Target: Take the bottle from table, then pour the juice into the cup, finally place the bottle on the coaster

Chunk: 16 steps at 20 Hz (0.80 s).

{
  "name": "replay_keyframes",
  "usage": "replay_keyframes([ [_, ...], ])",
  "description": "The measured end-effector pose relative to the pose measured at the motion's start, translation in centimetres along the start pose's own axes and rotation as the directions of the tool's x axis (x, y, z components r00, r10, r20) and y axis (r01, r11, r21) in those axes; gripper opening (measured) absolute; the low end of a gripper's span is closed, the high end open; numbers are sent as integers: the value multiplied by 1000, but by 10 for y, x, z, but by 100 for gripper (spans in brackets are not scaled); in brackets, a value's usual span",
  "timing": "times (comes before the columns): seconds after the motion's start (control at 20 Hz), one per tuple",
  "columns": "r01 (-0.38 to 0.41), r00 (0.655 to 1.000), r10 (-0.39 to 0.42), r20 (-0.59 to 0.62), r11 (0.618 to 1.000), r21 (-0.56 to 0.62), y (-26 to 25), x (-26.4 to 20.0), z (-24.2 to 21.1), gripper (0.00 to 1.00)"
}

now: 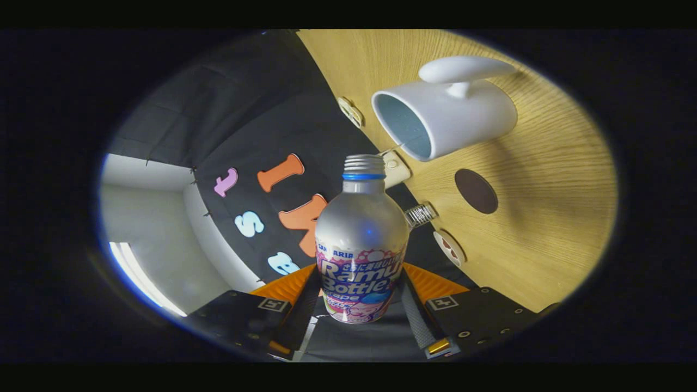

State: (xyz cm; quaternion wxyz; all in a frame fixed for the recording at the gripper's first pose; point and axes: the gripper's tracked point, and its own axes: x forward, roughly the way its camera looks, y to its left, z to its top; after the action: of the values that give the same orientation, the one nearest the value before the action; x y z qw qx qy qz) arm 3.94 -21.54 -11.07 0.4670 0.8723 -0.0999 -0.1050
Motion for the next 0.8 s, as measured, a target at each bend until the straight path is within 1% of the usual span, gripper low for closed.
replay_keyframes([
  [0.8,-36,999,34,19,996,78,13,2,4,77],
])
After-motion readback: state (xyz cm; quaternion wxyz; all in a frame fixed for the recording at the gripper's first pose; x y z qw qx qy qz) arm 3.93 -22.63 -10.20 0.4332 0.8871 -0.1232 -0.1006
